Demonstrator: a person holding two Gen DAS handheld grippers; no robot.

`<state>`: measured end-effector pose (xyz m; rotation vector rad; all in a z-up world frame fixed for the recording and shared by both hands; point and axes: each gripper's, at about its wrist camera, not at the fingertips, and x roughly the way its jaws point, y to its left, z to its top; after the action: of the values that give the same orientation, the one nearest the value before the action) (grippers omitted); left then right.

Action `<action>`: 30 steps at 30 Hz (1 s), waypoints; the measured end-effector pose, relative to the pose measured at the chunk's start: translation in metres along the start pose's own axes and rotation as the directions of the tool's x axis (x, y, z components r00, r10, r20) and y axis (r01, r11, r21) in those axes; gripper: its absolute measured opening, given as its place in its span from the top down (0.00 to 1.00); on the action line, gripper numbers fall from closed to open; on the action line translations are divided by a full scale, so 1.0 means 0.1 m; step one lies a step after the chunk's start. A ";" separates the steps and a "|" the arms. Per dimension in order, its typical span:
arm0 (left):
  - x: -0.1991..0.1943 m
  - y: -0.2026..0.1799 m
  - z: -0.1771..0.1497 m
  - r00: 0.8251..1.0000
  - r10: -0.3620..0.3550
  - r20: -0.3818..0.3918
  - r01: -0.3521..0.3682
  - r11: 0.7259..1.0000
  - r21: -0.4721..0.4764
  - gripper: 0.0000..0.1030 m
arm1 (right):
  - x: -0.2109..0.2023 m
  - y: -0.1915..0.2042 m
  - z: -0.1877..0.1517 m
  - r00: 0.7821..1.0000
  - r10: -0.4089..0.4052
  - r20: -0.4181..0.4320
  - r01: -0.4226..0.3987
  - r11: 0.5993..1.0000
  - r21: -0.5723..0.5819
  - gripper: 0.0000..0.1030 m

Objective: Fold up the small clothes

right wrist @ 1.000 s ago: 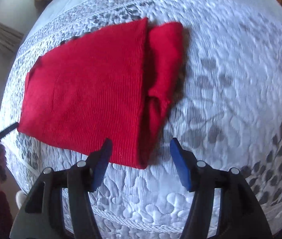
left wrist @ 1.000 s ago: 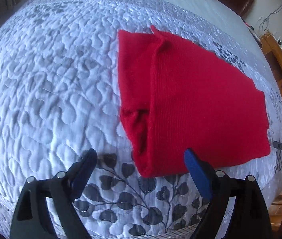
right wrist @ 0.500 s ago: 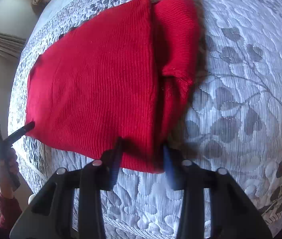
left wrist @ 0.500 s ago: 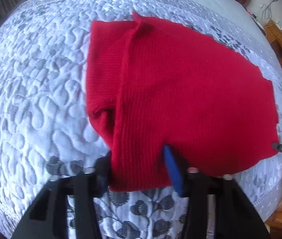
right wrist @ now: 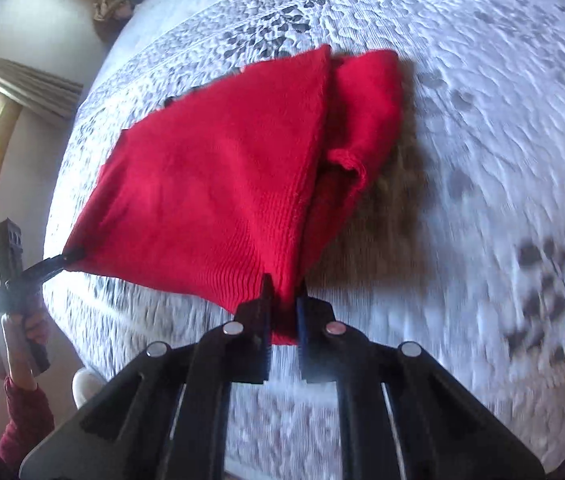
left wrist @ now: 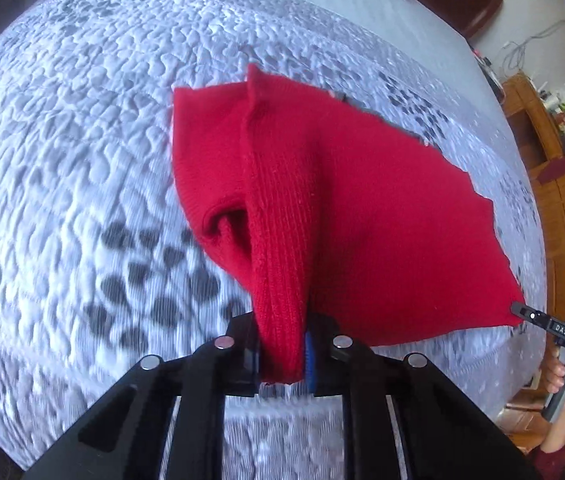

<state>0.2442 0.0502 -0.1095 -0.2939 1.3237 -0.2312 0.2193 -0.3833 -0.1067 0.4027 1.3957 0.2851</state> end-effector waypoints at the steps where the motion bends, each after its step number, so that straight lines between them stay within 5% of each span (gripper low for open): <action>1: -0.04 -0.03 -0.12 1.000 -0.003 -0.004 0.003 1.000 0.008 0.85 | -0.07 0.01 -0.13 1.000 0.001 -0.002 -0.001 1.000 -0.010 0.92; 11: -0.20 0.02 -1.08 0.999 -0.008 -0.032 0.009 1.000 0.028 0.85 | -0.35 -0.06 -1.10 1.000 -0.002 -0.028 0.000 0.999 -0.042 0.92; 19: 0.23 0.23 -1.26 0.999 0.041 -0.028 -0.041 0.999 0.022 0.83 | 0.27 -0.29 -1.43 0.987 -0.133 -0.093 0.133 0.991 -0.010 0.93; 24: 0.17 0.23 -1.27 0.999 0.034 -0.019 -0.033 0.998 0.050 0.80 | 0.35 -0.42 -1.38 0.993 -0.085 -0.086 0.088 0.995 0.040 0.92; 28: -0.02 0.30 -1.23 0.999 0.023 -0.042 -0.021 0.999 0.044 0.62 | 0.19 -0.36 -1.35 0.994 -0.081 -0.079 0.082 0.997 0.004 0.70; 30: -0.21 0.33 -1.17 0.997 0.071 0.008 -0.071 0.996 0.056 0.51 | -0.03 -0.30 -1.29 0.994 -0.105 -0.034 0.105 0.994 -0.025 0.70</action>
<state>0.1255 0.0787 -0.1268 -0.1997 1.3172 -0.2074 0.0901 -0.3977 -0.1329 0.3055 1.4415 0.2227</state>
